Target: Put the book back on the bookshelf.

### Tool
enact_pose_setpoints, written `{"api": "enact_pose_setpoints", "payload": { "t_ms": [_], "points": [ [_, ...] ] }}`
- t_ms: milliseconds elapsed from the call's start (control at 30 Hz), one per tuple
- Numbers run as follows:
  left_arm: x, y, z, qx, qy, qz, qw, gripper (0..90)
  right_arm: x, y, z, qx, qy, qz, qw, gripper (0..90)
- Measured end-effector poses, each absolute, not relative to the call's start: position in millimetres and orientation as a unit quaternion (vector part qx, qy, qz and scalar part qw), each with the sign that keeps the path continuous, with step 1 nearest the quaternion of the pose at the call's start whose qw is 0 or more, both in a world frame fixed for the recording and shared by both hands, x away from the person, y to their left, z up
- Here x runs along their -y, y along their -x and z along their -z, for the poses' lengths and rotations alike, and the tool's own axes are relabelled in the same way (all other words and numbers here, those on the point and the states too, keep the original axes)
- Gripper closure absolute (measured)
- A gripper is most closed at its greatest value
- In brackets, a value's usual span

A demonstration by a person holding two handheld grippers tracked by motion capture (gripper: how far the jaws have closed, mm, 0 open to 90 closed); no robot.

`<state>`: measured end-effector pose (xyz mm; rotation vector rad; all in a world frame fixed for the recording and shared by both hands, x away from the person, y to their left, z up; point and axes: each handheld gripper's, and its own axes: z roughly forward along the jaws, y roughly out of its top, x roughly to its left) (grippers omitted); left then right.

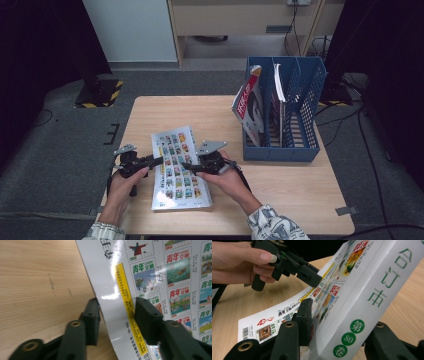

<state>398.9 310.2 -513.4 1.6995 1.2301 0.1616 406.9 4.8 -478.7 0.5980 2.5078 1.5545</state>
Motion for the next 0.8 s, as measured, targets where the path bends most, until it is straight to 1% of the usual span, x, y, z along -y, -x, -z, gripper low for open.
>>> {"api": "enact_pose_setpoints", "payload": {
  "t_ms": [167, 333, 433, 600, 800],
  "points": [
    [-308.0, -397.8, 509.8, -0.505, -0.712, -0.081, 0.482, 66.1, -3.9, -408.3, 480.4, -0.832, -0.203, -0.513, 0.062, 60.4],
    [-308.7, -396.9, 507.9, -0.502, -0.713, -0.082, 0.483, 72.5, -3.7, -409.7, 479.5, -0.834, -0.21, -0.507, 0.058, 58.9],
    [-307.3, -396.4, 506.9, -0.499, -0.717, -0.086, 0.479, 73.9, -4.2, -410.5, 479.2, -0.837, -0.216, -0.499, 0.058, 58.1],
    [-302.6, -395.3, 502.7, -0.49, -0.724, -0.096, 0.476, 75.1, -3.4, -414.2, 478.2, -0.839, -0.226, -0.493, 0.045, 58.3],
    [-303.3, -396.7, 491.3, -0.486, -0.718, -0.111, 0.486, 76.2, -2.7, -414.8, 473.6, -0.834, -0.227, -0.5, 0.057, 60.2]
  ]
}}
